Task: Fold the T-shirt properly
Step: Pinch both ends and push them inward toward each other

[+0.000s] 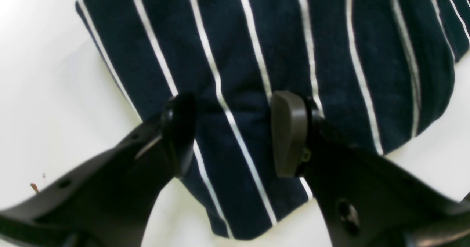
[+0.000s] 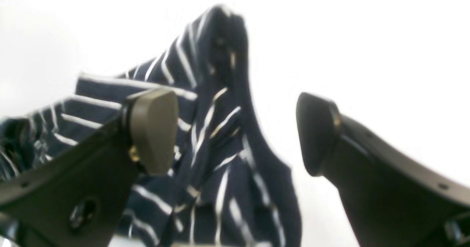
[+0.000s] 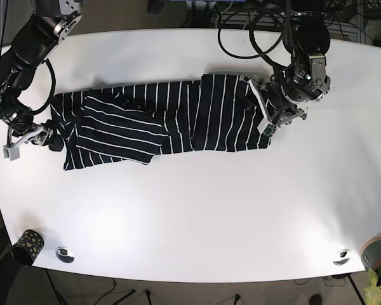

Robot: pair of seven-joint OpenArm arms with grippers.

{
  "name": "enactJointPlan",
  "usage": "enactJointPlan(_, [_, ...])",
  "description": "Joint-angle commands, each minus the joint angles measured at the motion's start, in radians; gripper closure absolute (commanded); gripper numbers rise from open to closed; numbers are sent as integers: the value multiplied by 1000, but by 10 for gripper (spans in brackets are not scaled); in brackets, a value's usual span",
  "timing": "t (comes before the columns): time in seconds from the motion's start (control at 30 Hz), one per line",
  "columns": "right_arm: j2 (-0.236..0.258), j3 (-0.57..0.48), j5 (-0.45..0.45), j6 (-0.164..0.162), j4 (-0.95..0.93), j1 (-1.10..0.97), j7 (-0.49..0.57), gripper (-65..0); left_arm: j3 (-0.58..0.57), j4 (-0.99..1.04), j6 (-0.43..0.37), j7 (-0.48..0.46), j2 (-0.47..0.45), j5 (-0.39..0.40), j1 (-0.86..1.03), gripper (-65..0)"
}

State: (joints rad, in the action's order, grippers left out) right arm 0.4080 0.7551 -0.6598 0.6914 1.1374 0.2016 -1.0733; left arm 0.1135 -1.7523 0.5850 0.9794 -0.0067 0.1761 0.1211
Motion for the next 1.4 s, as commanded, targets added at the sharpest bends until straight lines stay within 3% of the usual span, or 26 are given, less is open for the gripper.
enactJointPlan(0.0, [38,2,-24,7,-70,26,35,-480,2,-15,3,-32,-2,10,-47,-297])
enactJointPlan(0.2, [33,-1,-21,7,-124,16,60,-480,12,-68,3,2,4,10,-100,-297])
enactJointPlan(0.47, [-42,-15,-27,7,-118,-47,61,-479,15,-102,3,23,-3,10,-107,-297])
enactJointPlan(0.6, [-56,-58,-27,7,-116,-61,61,-476,33,-80,3,20,-22,9,-85,-297])
enactJointPlan(0.77, [-99,-81,-22,7,-49,-64,61,-474,36,-19,3,-50,-40,9,-47,-297])
enactJointPlan(0.9, [-103,-81,-18,7,-24,-64,66,-461,36,33,3,-76,-40,9,-36,-297])
enactJointPlan(1.0, [-103,-81,-18,4,-23,-60,68,-352,36,84,3,-90,-40,9,-37,-294])
enactJointPlan(1.13, [-99,-81,-18,4,-21,-44,74,-76,36,93,3,-116,-34,9,-39,-294])
enactJointPlan(1.17, [-99,-82,-18,4,-21,-43,74,-40,36,93,3,-116,-32,9,-39,-294])
enactJointPlan(1.23, [-97,-82,-18,4,-9,-41,74,0,35,98,0,-116,-31,9,-39,-296])
enactJointPlan(1.37, [-99,-81,-18,4,117,-60,68,0,30,134,-1,-119,-29,7,-71,-297])
